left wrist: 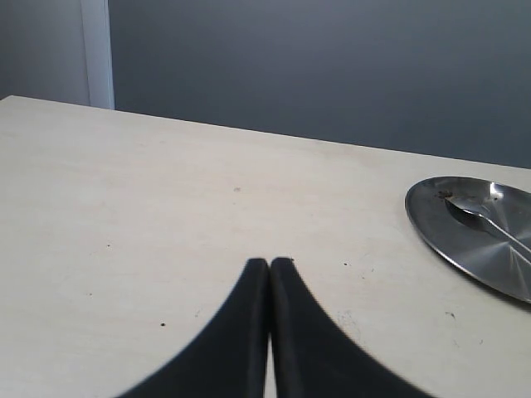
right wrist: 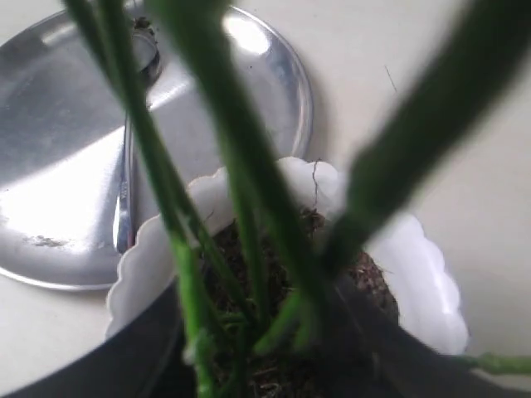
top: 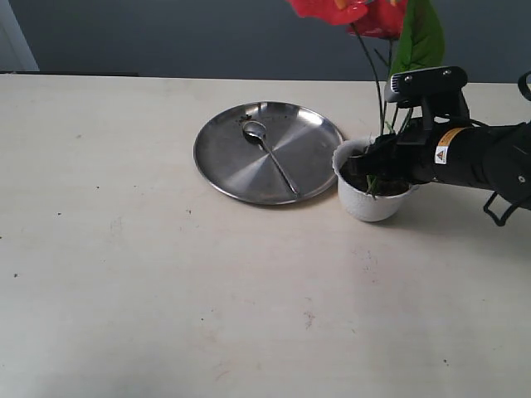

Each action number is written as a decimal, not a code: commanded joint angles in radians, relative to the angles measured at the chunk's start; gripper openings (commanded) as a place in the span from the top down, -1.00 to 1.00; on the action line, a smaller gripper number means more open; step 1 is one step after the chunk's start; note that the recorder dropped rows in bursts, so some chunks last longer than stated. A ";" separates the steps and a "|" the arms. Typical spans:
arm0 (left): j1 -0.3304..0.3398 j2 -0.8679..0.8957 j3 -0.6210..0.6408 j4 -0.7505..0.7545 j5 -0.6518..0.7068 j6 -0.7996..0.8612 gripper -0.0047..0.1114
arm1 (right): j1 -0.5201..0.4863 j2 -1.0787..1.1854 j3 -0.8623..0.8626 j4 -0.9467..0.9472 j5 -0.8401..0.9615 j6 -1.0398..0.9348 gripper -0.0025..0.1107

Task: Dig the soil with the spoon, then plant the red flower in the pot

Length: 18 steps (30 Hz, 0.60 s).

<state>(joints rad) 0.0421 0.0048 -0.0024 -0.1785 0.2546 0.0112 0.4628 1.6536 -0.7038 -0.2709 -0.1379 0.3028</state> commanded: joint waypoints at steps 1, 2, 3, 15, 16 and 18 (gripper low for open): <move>-0.006 -0.005 0.002 0.002 -0.015 -0.001 0.91 | 0.005 0.017 0.022 -0.015 0.087 -0.011 0.10; -0.006 -0.005 0.002 0.002 -0.015 -0.001 0.91 | 0.005 0.017 0.022 -0.015 0.087 -0.011 0.10; -0.006 -0.005 0.002 0.002 -0.015 -0.001 0.91 | 0.005 0.017 0.022 -0.015 0.087 -0.011 0.10; -0.006 -0.005 0.002 0.002 -0.015 -0.001 0.91 | 0.005 -0.004 0.022 -0.015 0.108 -0.014 0.10; -0.006 -0.005 0.002 0.002 -0.015 -0.001 0.91 | 0.005 -0.008 0.022 -0.015 0.108 -0.014 0.10; -0.006 -0.005 0.002 0.002 -0.015 -0.001 0.91 | 0.005 -0.025 0.022 -0.015 0.108 -0.014 0.10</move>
<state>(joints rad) 0.0421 0.0048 -0.0024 -0.1785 0.2546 0.0112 0.4628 1.6332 -0.7001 -0.2770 -0.1239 0.3010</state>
